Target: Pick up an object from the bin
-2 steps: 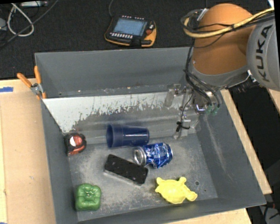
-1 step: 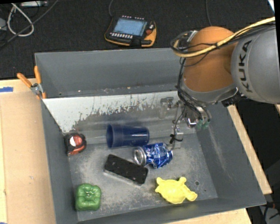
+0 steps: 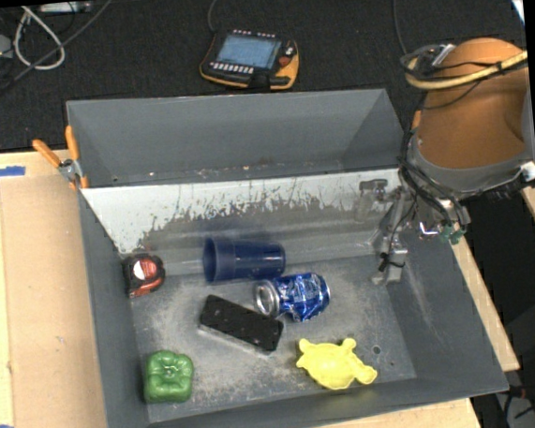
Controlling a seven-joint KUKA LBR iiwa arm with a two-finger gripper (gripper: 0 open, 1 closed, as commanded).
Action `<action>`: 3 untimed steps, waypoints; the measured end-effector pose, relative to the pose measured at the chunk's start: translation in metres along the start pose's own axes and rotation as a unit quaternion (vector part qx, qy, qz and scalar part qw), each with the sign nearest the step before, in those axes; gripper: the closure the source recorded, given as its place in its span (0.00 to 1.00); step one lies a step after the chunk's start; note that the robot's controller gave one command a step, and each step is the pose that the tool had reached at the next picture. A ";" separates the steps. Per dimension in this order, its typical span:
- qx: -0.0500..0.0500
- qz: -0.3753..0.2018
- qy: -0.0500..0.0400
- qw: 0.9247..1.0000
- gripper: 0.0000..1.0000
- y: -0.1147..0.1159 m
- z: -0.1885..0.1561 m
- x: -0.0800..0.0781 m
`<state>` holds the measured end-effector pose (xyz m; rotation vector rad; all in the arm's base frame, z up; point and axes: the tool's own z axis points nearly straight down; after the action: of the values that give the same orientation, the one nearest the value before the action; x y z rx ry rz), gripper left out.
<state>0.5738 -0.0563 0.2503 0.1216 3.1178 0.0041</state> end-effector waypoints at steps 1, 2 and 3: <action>0.000 -0.006 0.006 1.000 0.00 0.028 0.092 -0.014; -0.001 -0.005 0.013 1.000 0.00 0.027 0.109 -0.007; -0.002 -0.119 0.008 0.993 0.00 0.043 0.127 -0.008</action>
Offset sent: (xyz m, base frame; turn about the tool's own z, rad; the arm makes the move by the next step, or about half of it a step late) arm 0.0001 -0.0049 -0.0081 0.0121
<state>0.5880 -0.0136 0.1235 -0.2504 3.1251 0.0082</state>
